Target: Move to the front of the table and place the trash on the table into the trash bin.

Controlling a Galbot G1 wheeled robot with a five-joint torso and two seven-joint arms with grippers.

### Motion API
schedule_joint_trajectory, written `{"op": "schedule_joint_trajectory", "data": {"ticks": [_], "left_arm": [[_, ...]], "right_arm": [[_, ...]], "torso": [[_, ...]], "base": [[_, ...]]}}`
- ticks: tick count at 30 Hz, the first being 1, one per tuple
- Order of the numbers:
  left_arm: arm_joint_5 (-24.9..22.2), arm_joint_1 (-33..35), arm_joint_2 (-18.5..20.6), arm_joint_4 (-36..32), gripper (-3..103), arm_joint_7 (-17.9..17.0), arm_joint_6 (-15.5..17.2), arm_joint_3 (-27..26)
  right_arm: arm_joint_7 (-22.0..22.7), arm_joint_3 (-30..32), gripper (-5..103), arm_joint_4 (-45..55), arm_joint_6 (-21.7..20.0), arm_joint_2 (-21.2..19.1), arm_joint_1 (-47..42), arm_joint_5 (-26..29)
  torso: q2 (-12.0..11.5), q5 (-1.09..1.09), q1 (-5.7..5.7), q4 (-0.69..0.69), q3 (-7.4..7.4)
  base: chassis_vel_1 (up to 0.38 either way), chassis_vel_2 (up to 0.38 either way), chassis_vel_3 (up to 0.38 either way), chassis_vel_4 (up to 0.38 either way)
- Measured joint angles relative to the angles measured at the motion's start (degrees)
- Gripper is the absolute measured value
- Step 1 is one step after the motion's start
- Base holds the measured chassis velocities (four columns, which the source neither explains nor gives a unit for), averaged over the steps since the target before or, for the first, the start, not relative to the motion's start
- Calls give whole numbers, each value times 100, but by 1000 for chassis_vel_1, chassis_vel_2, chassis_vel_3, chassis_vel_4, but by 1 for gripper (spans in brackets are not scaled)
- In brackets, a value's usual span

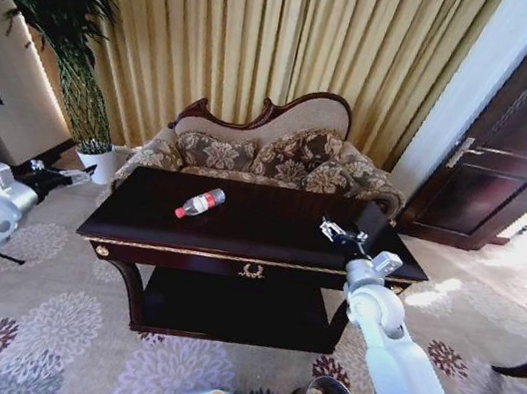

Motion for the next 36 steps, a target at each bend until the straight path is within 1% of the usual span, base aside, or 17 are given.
{"op": "schedule_joint_trajectory", "data": {"ticks": [1,2,5,6,9,10,13,16,22,23,25,26,28,30,34,35,36], "left_arm": [[159,-1,-21,30,100,42,-44,0],[159,-1,-21,30,100,42,-44,0],[592,-2,-45,150,100,101,-82,26],[592,-2,-45,150,100,101,-82,26],[849,-180,-26,403,100,126,-93,296],[849,-180,-26,403,100,126,-93,296],[964,-510,-3,682,100,125,-121,692],[982,-758,-31,816,100,110,-151,924],[863,-1199,-115,863,100,52,-156,1202],[773,-1257,-121,826,100,49,-144,1219],[390,-1371,-105,674,100,27,-5,1236],[390,-1371,-105,674,100,27,-5,1236],[120,-1538,-93,605,100,-57,142,1363],[91,-1639,-120,633,100,-76,149,1461],[64,-2280,-452,830,100,-261,119,2165],[64,-2280,-452,830,100,-261,119,2165],[64,-2495,-571,877,100,-351,119,2413]], "right_arm": [[0,-1,100,-10,0,0,7,1],[0,-1,100,-10,0,0,7,1],[0,-13,100,-35,-2,6,25,3],[0,-13,100,-35,-2,6,25,3],[-5,-27,100,-60,-2,25,48,3],[-5,-27,100,-60,-2,25,48,3],[-8,-31,100,-68,-2,43,54,3],[-9,-12,100,-73,2,45,45,3],[-13,63,100,-110,17,23,32,12],[-13,69,100,-116,18,19,32,15],[-15,70,100,-130,20,9,44,20],[-15,70,100,-130,20,9,44,20],[-15,38,100,-142,21,14,98,28],[-15,25,100,-146,21,18,115,33],[-14,-5,100,-133,22,20,148,57],[-14,-5,100,-133,22,20,148,57],[-14,40,100,-117,22,1,114,66]], "torso": [[0,0,0,0,0],[0,0,0,0,0],[0,0,0,1,0],[0,0,0,1,0],[0,0,0,2,0],[0,0,0,2,0],[0,0,0,0,0],[0,-1,1,2,0],[0,0,1,-1,0],[0,0,1,0,0],[0,1,2,-1,0],[0,1,2,-1,0],[0,2,1,4,0],[0,2,1,5,0],[0,0,2,0,1],[0,0,2,0,1],[-1,0,2,-1,1]], "base": [[0,0,0,0],[0,0,0,0],[0,0,0,0],[0,0,0,0],[0,0,0,0],[0,0,0,0],[0,0,0,0],[0,0,0,0],[0,0,0,0],[0,0,0,0],[0,0,0,0],[0,0,0,0],[0,0,0,0],[0,0,0,0],[0,0,0,0],[0,0,0,0],[0,0,0,0]]}}
